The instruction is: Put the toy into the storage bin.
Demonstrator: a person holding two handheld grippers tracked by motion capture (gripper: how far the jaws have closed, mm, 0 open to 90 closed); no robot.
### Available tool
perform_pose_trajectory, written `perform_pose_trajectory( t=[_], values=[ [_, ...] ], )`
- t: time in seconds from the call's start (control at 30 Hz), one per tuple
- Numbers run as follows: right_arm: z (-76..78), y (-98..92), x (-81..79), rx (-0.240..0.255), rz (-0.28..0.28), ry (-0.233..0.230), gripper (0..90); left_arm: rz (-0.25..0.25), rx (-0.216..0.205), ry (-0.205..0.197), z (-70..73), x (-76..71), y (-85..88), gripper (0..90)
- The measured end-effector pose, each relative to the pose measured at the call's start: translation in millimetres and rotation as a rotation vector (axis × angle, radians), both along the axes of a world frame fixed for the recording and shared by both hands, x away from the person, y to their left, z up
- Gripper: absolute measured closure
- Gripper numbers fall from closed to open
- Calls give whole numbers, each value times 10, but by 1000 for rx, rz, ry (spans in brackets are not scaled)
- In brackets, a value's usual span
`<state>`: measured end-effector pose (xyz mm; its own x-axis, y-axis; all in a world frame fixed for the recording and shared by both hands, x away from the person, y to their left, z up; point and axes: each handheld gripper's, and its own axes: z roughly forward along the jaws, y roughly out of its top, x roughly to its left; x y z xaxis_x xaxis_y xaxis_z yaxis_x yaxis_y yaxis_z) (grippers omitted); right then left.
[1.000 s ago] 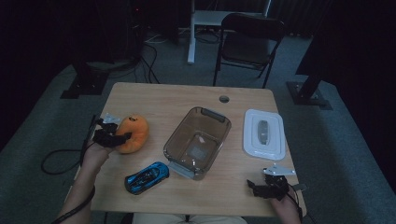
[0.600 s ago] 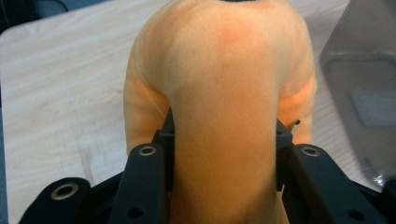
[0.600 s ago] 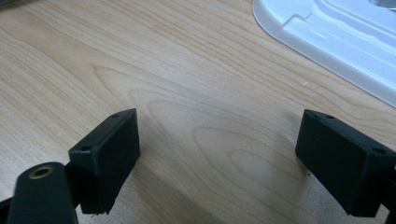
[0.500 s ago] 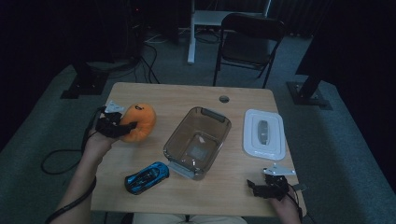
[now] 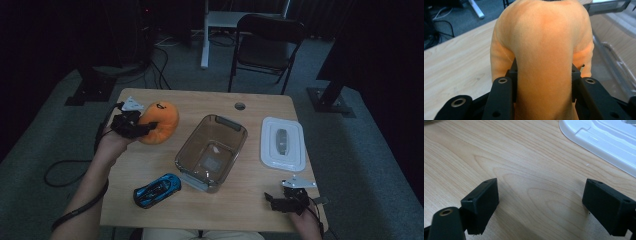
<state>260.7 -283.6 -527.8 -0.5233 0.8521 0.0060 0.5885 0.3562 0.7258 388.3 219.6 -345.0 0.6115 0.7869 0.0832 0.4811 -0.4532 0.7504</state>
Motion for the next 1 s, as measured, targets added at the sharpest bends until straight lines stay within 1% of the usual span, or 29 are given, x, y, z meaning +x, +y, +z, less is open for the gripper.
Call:
perform_pose_trajectory(
  t=[0.1,0.2,0.3,0.47,0.53,0.77,0.87,0.9,0.93,0.97,1.0],
  values=[
    [0,0,0,0,0,0,132,-25,-9,-5,56,23,-109,636],
    [0,0,0,0,0,0,132,-54,-4,-11,101,37,-217,636],
    [0,0,0,0,0,0,133,-95,-3,-16,151,50,-359,636],
    [0,1,0,1,0,0,132,-135,1,-26,213,77,-547,636],
    [0,1,0,1,0,0,132,-152,11,-25,228,89,-622,636],
    [0,0,1,0,1,-2,132,-206,7,-21,250,141,-850,635],
    [-1,0,1,0,1,-2,132,-226,8,-17,249,142,-959,634],
    [0,0,1,0,1,-2,132,-236,14,-15,242,143,-1003,634],
    [0,0,1,0,1,-2,132,-236,14,-15,242,143,-1003,634],
    [0,0,1,0,1,-2,132,-247,16,-2,219,155,-1064,634],
    [0,0,1,0,1,-2,132,-251,20,1,209,157,-1091,634]
  ],
)
